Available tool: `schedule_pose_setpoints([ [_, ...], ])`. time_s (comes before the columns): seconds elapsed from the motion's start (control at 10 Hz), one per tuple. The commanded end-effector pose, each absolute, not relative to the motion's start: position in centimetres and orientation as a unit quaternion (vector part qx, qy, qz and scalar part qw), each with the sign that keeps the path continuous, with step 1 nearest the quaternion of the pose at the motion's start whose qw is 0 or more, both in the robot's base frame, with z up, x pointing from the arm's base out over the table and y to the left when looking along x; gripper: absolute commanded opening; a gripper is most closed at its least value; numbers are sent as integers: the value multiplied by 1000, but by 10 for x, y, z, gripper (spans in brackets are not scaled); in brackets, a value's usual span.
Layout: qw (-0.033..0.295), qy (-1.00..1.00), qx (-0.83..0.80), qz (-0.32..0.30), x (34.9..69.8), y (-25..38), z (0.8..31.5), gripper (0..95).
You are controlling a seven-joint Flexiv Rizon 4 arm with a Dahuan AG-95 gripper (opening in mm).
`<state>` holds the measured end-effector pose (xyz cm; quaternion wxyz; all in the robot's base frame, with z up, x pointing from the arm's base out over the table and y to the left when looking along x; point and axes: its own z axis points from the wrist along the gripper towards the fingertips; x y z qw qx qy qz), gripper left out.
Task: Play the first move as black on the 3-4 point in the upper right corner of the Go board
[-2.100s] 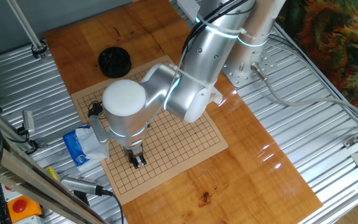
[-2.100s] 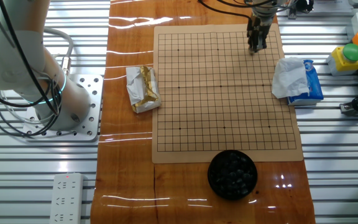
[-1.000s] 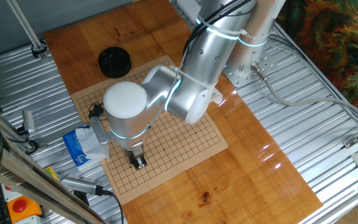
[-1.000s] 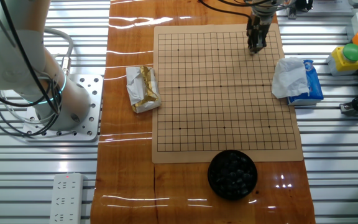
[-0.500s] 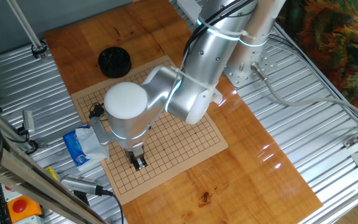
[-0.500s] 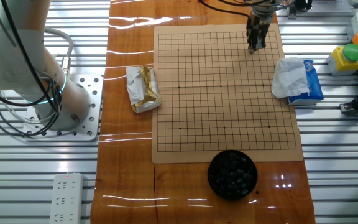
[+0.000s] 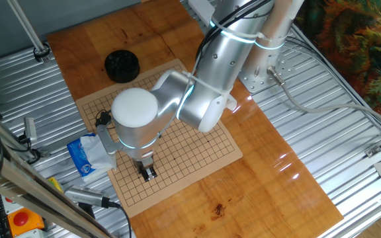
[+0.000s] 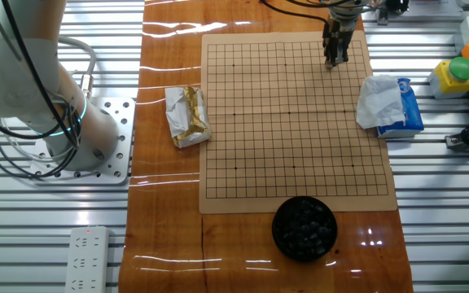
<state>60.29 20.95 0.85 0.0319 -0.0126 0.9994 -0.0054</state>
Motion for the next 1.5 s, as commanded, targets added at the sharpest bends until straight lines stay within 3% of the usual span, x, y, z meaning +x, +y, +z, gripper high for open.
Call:
schedule_pose_setpoints([
  [0.1, 32, 999, -15, -5, 603, 209, 9, 0],
  [1.5, 34, 999, -25, -17, 603, 199, 8, 0],
])
